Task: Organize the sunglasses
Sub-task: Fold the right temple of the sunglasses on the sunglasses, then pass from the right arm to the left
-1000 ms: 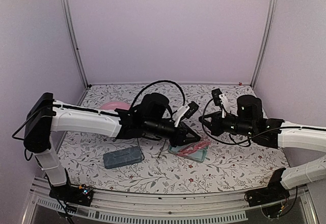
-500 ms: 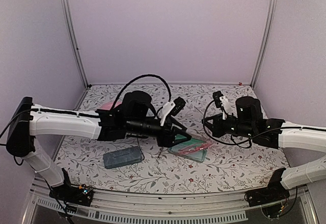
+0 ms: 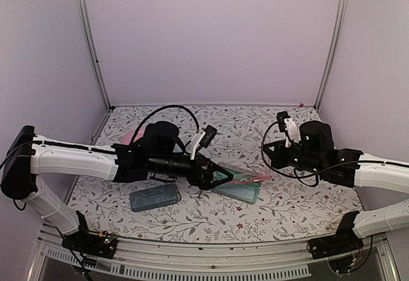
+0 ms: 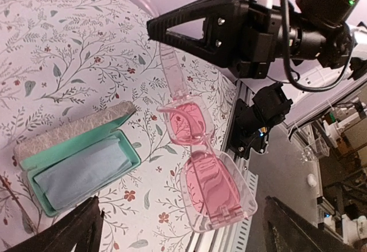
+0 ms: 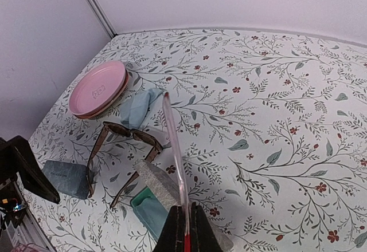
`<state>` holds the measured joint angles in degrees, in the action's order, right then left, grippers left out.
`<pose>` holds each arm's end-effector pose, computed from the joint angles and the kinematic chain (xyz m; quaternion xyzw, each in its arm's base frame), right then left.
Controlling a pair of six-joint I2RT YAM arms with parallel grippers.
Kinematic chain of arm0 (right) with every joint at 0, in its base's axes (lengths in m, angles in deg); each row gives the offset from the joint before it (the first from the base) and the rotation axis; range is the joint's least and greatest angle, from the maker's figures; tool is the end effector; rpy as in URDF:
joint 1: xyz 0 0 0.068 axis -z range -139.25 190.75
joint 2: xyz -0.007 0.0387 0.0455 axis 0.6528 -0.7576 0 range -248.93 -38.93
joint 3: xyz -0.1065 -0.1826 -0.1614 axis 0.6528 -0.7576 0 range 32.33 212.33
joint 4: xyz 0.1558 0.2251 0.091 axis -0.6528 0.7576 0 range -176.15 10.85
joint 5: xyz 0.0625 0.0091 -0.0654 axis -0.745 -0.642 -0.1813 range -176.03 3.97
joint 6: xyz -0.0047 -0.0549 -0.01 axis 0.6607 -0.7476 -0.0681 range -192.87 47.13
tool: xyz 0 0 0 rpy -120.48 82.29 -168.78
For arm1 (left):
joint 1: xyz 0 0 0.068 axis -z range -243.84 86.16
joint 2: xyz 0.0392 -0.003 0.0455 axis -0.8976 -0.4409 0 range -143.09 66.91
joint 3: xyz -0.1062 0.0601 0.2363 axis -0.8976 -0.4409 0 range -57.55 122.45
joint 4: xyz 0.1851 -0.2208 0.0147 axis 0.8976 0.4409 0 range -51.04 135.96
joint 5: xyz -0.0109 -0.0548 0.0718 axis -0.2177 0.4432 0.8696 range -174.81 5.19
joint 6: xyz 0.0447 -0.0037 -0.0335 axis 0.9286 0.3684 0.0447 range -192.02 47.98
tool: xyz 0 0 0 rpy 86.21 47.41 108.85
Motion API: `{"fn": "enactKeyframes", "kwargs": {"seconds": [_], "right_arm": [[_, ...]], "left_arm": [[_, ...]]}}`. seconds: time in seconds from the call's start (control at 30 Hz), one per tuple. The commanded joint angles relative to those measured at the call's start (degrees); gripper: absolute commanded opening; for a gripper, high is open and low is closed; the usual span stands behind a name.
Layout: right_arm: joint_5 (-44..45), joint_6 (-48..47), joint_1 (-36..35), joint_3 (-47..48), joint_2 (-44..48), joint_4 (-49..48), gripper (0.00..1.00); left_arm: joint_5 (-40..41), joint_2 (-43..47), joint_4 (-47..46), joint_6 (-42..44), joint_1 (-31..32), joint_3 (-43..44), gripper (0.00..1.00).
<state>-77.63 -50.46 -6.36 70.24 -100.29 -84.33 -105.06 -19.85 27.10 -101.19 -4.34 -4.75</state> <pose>0.1901 0.1963 0.2372 -0.1419 0.8313 0.2536 0.4738 0.1752 -0.3241 0.2254 0.3084 0.7626 -0.4885 0.2912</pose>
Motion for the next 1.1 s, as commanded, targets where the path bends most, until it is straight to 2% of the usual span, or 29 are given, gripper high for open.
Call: {"fn": "enactKeyframes", "kwargs": {"seconds": [0.0, 0.23, 0.47, 0.77, 1.07], "right_arm": [[7.34, 2.04, -1.81, 0.8, 0.9, -2.88, 0.0], [14.28, 3.14, -4.86, 0.63, 1.02, -3.29, 0.0], [15.85, 5.02, -5.36, 0.14, 1.42, -3.32, 0.0], [16.06, 5.87, -5.66, -0.15, 1.07, -3.65, 0.0], [16.89, 6.1, -6.49, -0.24, 1.07, -3.78, 0.0]], "left_arm": [[-0.14, 0.19, -4.16, -8.46, -0.39, -0.7, 0.98], [-2.29, -4.55, -6.62, -13.0, -0.38, 0.98, 0.92], [-2.05, -6.75, -7.59, -14.27, -0.22, 2.08, 0.88], [-2.09, -7.98, -7.96, -13.33, -0.18, 2.8, 0.66], [-1.91, -8.15, -7.96, -12.71, -0.21, 3.37, 0.52]]}}
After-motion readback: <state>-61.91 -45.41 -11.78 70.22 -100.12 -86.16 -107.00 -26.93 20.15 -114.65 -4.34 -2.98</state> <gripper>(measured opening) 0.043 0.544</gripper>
